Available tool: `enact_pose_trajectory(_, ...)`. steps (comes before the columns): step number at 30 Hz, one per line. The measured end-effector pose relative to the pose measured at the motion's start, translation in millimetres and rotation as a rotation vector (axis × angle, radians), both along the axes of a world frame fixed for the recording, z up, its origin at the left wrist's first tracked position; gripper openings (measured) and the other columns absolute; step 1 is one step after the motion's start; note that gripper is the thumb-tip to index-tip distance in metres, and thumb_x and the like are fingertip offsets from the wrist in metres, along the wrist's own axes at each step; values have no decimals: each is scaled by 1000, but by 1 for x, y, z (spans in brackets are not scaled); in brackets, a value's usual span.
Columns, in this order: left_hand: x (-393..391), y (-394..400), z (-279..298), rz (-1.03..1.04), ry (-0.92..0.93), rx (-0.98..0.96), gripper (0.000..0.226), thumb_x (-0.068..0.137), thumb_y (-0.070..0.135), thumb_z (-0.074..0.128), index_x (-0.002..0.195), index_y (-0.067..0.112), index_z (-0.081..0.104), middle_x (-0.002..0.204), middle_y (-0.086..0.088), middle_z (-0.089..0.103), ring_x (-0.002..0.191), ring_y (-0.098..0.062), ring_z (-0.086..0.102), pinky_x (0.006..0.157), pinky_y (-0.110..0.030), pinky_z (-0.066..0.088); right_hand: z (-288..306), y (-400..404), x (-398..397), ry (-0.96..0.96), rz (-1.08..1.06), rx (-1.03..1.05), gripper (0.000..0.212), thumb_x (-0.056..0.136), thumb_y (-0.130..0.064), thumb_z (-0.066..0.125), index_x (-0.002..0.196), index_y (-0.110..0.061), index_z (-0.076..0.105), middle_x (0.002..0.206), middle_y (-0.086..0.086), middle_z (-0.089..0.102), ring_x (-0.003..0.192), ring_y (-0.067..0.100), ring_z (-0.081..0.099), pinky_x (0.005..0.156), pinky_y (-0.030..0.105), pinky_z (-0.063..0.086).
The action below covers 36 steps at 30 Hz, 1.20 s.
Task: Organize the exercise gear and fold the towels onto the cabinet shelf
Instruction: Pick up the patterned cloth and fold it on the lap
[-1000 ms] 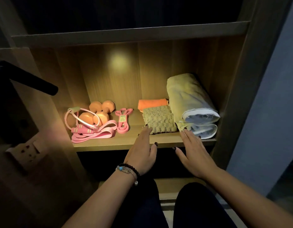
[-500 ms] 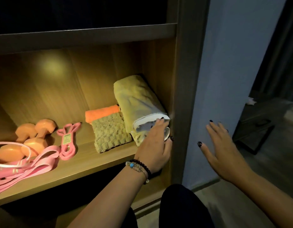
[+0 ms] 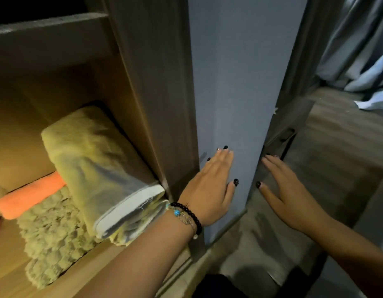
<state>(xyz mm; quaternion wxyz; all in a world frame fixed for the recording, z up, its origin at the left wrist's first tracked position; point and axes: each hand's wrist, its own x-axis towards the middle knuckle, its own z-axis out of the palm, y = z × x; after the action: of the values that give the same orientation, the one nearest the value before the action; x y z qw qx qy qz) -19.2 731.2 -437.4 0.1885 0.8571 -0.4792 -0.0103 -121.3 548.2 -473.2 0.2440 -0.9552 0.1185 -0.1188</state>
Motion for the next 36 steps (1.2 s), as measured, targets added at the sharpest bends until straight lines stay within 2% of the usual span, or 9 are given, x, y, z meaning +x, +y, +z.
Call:
enact_pose_trajectory(5, 15, -10, 51, -67, 39, 182, 66, 103, 32, 31, 153, 8, -6, 162, -5, -5, 148, -12, -9, 121, -25, -1, 70, -9, 14, 263, -26, -4, 65, 101, -36, 39, 153, -19, 6, 161, -4, 5, 147, 8, -1, 112, 20, -1)
enact_pose_trajectory(8, 19, -21, 89, -88, 76, 229, 66, 103, 34, 30, 153, 9, -6, 162, -5, -7, 148, -14, -10, 119, -23, -3, 117, -11, 9, 298, 7, -57, 67, 100, -36, 42, 153, -15, 8, 161, 1, 9, 145, 9, -4, 110, 21, -4)
enact_pose_trajectory(11, 14, -32, 121, -104, 121, 263, 68, 103, 35, 30, 153, 9, -7, 162, -6, -9, 149, -15, -10, 118, -25, -3, 152, -13, -3, 345, -22, -62, 67, 98, -41, 43, 152, -17, 11, 160, 0, 13, 148, 15, 3, 112, 24, 1)
enact_pose_trajectory(18, 6, -60, 170, -112, 179, 243, 70, 102, 35, 34, 153, 11, -9, 162, -4, -12, 148, -15, -10, 122, -31, 2, 195, -31, -23, 416, -84, -115, 75, 96, -42, 48, 153, -15, 6, 161, 4, 10, 148, 18, 3, 117, 30, 5)
enact_pose_trajectory(23, 20, -110, 182, -99, 251, 189, 69, 103, 31, 33, 152, 10, -10, 161, -5, -13, 148, -15, -10, 119, -26, -2, 212, -76, -12, 403, -151, -87, 75, 96, -38, 51, 153, -13, 9, 161, 6, 12, 149, 20, 6, 119, 33, 8)
enact_pose_trajectory(29, 46, -203, 178, -104, 305, 113, 70, 102, 26, 37, 153, 11, -9, 162, -2, -7, 148, -12, -5, 114, -17, -4, 221, -172, 27, 444, -188, -51, 73, 98, -34, 48, 154, -16, 4, 162, 3, 7, 149, 20, 1, 118, 33, 8)
enact_pose_trajectory(36, 73, -310, 162, -31, 403, 109, 71, 102, 25, 39, 153, 13, -8, 162, -1, -8, 148, -11, -8, 116, -20, -1, 220, -280, 68, 572, -122, -57, 72, 99, -37, 45, 153, -19, 1, 162, 1, 1, 148, 19, -3, 118, 33, 9)
